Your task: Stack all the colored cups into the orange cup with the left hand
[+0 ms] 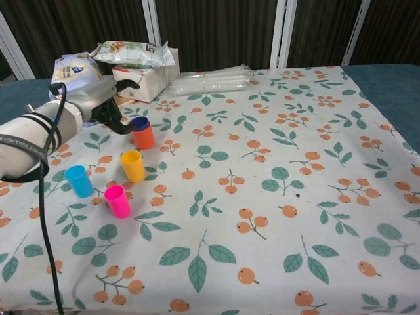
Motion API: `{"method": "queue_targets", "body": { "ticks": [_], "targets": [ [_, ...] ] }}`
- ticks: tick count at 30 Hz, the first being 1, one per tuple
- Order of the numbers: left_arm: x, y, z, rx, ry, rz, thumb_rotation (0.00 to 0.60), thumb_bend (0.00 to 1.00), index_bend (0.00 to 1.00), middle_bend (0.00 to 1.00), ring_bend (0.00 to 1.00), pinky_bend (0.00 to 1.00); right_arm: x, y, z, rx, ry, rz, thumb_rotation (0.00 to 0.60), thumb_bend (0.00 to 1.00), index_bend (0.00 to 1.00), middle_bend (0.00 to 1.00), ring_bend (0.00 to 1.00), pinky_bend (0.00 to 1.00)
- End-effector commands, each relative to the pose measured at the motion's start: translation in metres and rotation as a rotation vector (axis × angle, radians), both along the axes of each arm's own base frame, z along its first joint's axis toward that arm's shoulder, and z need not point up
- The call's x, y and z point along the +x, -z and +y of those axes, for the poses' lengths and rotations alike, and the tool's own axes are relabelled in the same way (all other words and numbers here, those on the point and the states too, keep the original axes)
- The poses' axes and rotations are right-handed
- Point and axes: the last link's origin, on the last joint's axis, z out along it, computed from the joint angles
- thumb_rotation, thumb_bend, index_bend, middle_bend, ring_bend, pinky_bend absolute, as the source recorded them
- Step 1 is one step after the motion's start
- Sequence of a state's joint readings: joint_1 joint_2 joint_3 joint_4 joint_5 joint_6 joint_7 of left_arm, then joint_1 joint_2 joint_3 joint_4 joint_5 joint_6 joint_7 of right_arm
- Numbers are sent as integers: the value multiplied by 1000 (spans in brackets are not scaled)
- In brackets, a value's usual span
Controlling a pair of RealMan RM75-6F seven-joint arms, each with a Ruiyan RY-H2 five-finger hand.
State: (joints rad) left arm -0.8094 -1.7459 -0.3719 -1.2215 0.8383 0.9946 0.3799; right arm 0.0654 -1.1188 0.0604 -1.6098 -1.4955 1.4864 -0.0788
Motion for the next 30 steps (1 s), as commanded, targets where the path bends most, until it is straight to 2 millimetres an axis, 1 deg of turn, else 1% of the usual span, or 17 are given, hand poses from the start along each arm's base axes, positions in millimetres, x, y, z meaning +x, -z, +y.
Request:
{"method": "queue_targets", "body": {
  "ticks": [1, 2, 4, 6, 7, 9, 13, 16, 19, 25, 30],
  "targets": [
    [5, -8, -12, -7, 49, -23, 600, 365, 0, 1000, 1000, 1000, 0, 1, 0, 3, 1, 2, 600, 175, 0, 0, 0, 0],
    [7, -11, -17, -8, 66, -30, 600, 365, 3, 1000, 1000, 1000, 0, 1, 0, 5, 1, 2, 600, 175, 0, 0, 0, 0],
    [8, -17, -32, -27, 98, -43, 600, 362, 51, 1000, 1000, 1000, 0, 2, 0, 11, 0, 2, 600, 175, 0, 0, 0, 0],
    [7, -23, -51, -61, 118, -56, 600, 358, 136, 1000, 1000, 1000, 1, 2, 0, 11, -2, 2, 600, 175, 0, 0, 0, 0],
    [5, -24, -59, -75, 123, -57, 600, 357, 152, 1000, 1000, 1000, 1, 2, 1, 11, -4, 1, 600, 175, 0, 0, 0, 0],
    [2, -24, -74, -108, 127, -62, 600, 358, 180, 1000, 1000, 1000, 1, 3, 1, 15, -7, 0, 600, 175, 0, 0, 0, 0],
    [-4, -17, -89, -142, 124, -45, 600, 358, 199, 1000, 1000, 1000, 3, 6, 3, 29, -16, -1, 600, 175, 0, 0, 0, 0],
    [-9, -7, -95, -160, 115, -27, 600, 357, 215, 1000, 1000, 1000, 4, 5, 3, 30, -20, -3, 600, 175, 0, 0, 0, 0],
    [-12, 0, -96, -155, 112, -12, 600, 358, 227, 1000, 1000, 1000, 3, 4, 3, 28, -19, -6, 600, 175, 0, 0, 0, 0],
    [-14, 11, -89, -117, 110, 20, 600, 357, 255, 1000, 1000, 1000, 3, 2, 4, 27, -20, -8, 600, 175, 0, 0, 0, 0],
    [-20, 18, -84, -112, 90, 42, 600, 356, 314, 1000, 1000, 1000, 3, 2, 4, 26, -19, -9, 600, 175, 0, 0, 0, 0]
  ]
}}
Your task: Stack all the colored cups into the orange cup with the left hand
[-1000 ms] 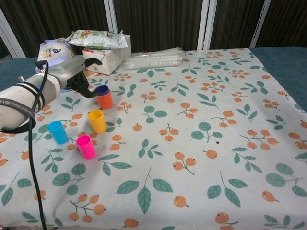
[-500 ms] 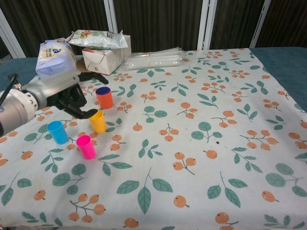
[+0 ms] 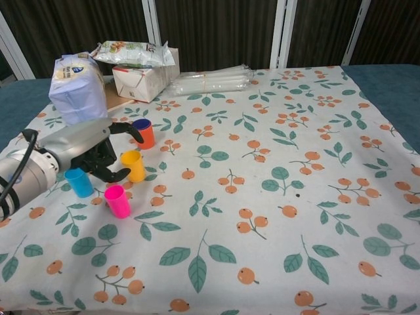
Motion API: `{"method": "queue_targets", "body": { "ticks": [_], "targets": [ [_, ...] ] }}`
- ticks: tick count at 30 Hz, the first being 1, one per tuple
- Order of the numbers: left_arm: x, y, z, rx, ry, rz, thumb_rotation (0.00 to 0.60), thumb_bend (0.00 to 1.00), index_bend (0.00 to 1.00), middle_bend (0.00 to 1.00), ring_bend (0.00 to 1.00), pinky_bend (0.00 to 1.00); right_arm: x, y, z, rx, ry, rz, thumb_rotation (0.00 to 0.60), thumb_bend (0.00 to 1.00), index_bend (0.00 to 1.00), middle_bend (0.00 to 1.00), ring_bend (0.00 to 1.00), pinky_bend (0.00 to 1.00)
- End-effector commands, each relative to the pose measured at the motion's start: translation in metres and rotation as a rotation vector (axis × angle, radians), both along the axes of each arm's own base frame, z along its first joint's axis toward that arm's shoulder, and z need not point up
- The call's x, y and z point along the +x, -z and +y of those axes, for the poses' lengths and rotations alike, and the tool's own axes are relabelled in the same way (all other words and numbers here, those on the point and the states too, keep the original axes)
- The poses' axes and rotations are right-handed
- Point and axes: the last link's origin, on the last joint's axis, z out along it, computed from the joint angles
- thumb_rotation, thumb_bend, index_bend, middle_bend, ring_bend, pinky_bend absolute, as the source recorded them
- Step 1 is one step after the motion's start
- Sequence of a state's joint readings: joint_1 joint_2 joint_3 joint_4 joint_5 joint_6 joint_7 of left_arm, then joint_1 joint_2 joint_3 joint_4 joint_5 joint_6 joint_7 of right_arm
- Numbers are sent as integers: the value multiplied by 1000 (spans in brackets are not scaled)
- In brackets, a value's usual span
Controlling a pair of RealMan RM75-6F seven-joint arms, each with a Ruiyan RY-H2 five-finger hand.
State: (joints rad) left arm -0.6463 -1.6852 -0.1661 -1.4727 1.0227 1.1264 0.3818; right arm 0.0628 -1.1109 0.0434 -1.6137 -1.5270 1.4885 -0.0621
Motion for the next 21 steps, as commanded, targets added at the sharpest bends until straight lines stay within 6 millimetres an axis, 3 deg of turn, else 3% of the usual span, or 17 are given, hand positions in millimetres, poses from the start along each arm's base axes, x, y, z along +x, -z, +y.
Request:
{"method": "queue_targets", "body": {
  "ticks": [1, 21],
  "targets": [
    [-3, 4, 3, 5, -8, 16, 600, 357, 321, 1000, 1000, 1000, 0, 0, 0, 2, 0, 0, 600, 175, 0, 0, 0, 0],
    [-6, 9, 13, 8, -32, -23, 600, 349, 457, 1000, 1000, 1000, 0, 0, 0, 6, 6, 0, 600, 175, 0, 0, 0, 0]
  ]
}}
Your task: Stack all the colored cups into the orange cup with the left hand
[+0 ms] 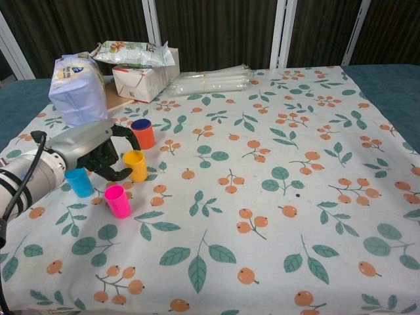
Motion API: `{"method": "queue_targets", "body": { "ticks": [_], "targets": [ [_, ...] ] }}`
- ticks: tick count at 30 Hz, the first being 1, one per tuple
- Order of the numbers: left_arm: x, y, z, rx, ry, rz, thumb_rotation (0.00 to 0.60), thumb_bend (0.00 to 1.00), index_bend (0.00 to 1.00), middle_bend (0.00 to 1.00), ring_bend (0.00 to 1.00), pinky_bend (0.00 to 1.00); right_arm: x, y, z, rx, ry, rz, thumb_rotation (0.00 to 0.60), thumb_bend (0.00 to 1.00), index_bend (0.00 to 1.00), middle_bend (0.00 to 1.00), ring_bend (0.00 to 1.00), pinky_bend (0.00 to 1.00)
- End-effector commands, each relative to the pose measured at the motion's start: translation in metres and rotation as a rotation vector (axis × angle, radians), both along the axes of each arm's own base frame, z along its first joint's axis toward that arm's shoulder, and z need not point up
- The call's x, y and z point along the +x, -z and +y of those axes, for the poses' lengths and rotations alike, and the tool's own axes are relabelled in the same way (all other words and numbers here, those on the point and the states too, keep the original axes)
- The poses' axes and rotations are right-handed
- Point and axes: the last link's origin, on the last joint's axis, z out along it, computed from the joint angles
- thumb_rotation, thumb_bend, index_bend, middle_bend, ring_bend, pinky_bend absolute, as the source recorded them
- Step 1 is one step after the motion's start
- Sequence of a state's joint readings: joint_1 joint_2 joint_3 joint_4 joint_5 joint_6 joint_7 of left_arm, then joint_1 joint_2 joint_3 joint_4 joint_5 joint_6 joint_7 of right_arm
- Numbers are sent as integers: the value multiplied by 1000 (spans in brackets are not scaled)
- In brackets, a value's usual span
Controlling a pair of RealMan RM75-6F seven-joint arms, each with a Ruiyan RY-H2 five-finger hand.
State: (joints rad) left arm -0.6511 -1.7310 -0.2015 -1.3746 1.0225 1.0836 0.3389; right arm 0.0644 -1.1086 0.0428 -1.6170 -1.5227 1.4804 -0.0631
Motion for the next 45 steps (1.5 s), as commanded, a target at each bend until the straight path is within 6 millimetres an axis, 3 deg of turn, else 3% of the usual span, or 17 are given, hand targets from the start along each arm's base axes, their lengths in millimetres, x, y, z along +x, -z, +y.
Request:
{"method": "queue_targets", "body": {
  "ticks": [1, 6, 10, 15, 20, 27, 35, 38, 40, 42, 45],
  "targets": [
    [0, -1, 1, -1, -10, -12, 600, 349, 461, 1000, 1000, 1000, 0, 0, 0, -1, 0, -1, 600, 175, 0, 0, 0, 0],
    [7, -13, 9, 30, -22, -79, 600, 354, 467, 1000, 1000, 1000, 0, -2, 0, -4, 1, -6, 600, 175, 0, 0, 0, 0],
    [24, -36, 29, 100, -11, -136, 600, 357, 467, 1000, 1000, 1000, -1, -4, 1, -9, 1, -11, 600, 175, 0, 0, 0, 0],
    [42, -50, 53, 161, -14, -154, 600, 359, 466, 1000, 1000, 1000, -1, -6, 1, -11, 3, -15, 600, 175, 0, 0, 0, 0],
    [49, -47, 68, 182, -27, -122, 600, 361, 464, 1000, 1000, 1000, -2, -8, 2, -19, 4, -20, 600, 175, 0, 0, 0, 0],
    [31, -32, 74, 164, -70, -60, 600, 370, 461, 1000, 1000, 1000, -3, -11, 3, -26, 5, -25, 600, 175, 0, 0, 0, 0],
    [27, -21, 75, 150, -70, -39, 600, 373, 448, 1000, 1000, 1000, -3, -10, 2, -25, 9, -21, 600, 175, 0, 0, 0, 0],
    [23, -18, 76, 136, -77, -18, 600, 374, 354, 1000, 1000, 1000, -3, -10, 2, -24, 11, -20, 600, 175, 0, 0, 0, 0],
    [22, -17, 76, 130, -87, -18, 600, 373, 162, 1000, 1000, 1000, -3, -10, 2, -25, 12, -19, 600, 175, 0, 0, 0, 0],
    [22, -18, 76, 134, -85, -25, 600, 370, 32, 1000, 1000, 1000, -3, -10, 2, -26, 14, -19, 600, 175, 0, 0, 0, 0],
    [22, -25, 70, 138, -62, -36, 600, 366, 0, 1000, 1000, 1000, -3, -9, 1, -23, 15, -18, 600, 175, 0, 0, 0, 0]
  ]
}}
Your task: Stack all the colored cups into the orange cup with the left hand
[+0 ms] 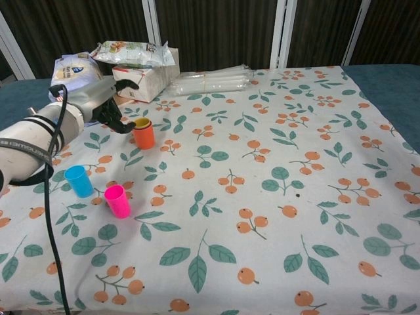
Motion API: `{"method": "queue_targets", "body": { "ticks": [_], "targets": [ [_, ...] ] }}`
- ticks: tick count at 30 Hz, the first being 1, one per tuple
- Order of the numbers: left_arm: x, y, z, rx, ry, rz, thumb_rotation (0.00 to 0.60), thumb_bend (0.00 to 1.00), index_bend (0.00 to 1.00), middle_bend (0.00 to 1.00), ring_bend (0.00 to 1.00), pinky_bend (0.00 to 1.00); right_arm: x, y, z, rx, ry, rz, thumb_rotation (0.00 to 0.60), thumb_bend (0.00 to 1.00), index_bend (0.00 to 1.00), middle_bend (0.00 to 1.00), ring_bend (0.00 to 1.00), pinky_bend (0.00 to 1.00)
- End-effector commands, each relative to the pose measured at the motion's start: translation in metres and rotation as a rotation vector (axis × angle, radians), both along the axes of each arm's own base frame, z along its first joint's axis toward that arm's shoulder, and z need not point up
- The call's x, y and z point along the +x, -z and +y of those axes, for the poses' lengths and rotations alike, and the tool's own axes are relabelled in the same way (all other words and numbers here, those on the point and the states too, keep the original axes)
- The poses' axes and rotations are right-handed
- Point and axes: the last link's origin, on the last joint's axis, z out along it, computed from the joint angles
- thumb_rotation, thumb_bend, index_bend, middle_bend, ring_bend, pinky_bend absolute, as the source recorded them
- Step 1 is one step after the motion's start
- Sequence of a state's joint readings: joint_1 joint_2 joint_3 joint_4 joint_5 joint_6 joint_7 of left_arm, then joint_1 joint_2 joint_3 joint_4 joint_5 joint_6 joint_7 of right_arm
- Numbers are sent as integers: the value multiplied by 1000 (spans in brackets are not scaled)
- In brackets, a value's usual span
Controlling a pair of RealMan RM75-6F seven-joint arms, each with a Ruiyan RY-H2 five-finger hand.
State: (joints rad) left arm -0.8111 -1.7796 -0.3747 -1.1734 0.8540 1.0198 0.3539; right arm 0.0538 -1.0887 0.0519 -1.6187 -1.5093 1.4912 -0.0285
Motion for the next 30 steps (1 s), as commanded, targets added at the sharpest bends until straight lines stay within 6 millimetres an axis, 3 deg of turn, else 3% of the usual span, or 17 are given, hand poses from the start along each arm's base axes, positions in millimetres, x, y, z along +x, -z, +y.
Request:
{"method": "queue_targets", "body": {
  "ticks": [1, 8, 13, 21, 30],
  "targets": [
    [-1, -11, -10, -1, 34, -4, 600, 366, 0, 1000, 1000, 1000, 0, 0, 0, 3, 1, 1, 600, 175, 0, 0, 0, 0],
    [-31, -51, -71, -46, 64, 14, 600, 359, 79, 1000, 1000, 1000, 1, 2, 0, 12, -2, 0, 600, 175, 0, 0, 0, 0],
    [-60, -62, -103, -84, 34, 28, 600, 362, 117, 1000, 1000, 1000, 3, 6, 2, 24, -14, 1, 600, 175, 0, 0, 0, 0],
    [-89, -46, -122, -118, -20, 49, 600, 361, 157, 1000, 1000, 1000, 5, 9, 2, 34, -22, 8, 600, 175, 0, 0, 0, 0],
    [-93, -32, -123, -135, -28, 32, 600, 360, 218, 1000, 1000, 1000, 4, 9, 2, 29, -19, 12, 600, 175, 0, 0, 0, 0]
  ]
}}
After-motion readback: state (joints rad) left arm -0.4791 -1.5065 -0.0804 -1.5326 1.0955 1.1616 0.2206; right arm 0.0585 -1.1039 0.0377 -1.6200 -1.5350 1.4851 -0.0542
